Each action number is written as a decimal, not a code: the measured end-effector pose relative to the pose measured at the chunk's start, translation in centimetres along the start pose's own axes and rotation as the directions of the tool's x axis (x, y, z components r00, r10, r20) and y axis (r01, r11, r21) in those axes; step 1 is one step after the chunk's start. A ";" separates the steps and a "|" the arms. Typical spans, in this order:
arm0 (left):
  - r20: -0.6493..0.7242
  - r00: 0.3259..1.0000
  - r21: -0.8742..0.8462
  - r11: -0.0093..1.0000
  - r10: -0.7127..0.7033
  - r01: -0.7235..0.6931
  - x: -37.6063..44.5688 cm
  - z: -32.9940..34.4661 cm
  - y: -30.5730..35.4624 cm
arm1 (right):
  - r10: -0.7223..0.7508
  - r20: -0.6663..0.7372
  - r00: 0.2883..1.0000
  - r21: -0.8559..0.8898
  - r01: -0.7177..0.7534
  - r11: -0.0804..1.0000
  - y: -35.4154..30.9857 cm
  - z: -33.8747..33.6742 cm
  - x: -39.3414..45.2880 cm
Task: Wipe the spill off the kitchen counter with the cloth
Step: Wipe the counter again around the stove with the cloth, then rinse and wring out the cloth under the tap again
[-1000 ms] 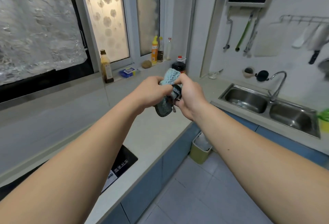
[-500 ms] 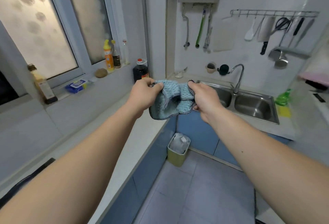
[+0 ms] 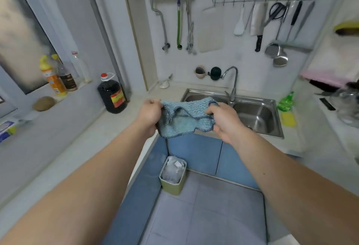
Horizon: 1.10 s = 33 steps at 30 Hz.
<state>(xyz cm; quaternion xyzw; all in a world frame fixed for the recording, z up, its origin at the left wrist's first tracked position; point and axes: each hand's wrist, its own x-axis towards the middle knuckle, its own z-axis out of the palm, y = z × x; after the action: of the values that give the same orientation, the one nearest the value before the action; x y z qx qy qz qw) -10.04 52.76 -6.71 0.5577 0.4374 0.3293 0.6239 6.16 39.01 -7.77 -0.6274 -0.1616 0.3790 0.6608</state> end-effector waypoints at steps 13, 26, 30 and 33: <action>0.185 0.975 0.188 0.978 -0.122 0.087 22.7 12.8 -5.9 | 0.078 -0.319 0.945 -0.127 -0.125 0.984 2.2 -5.0 21.4; 0.568 0.754 0.353 0.925 -0.329 0.138 39.0 26.2 -8.7 | 0.254 -0.257 0.932 0.089 -0.239 0.967 1.0 -6.4 39.8; 0.436 0.855 0.355 0.927 -0.282 0.124 45.4 30.3 -11.3 | 0.279 -0.231 0.932 0.013 -0.284 0.959 1.0 -9.7 47.5; 0.302 0.876 0.284 0.912 -0.377 0.295 48.6 33.2 -12.7 | 0.298 -0.327 0.897 -0.052 -0.332 0.942 1.9 -12.5 54.1</action>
<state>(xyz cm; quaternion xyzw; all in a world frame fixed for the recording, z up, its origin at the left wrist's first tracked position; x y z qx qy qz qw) 38.78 80.87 -28.09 0.5906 0.4450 0.0579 0.6707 49.90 68.12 -25.77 -0.7318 0.0294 0.3672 0.5734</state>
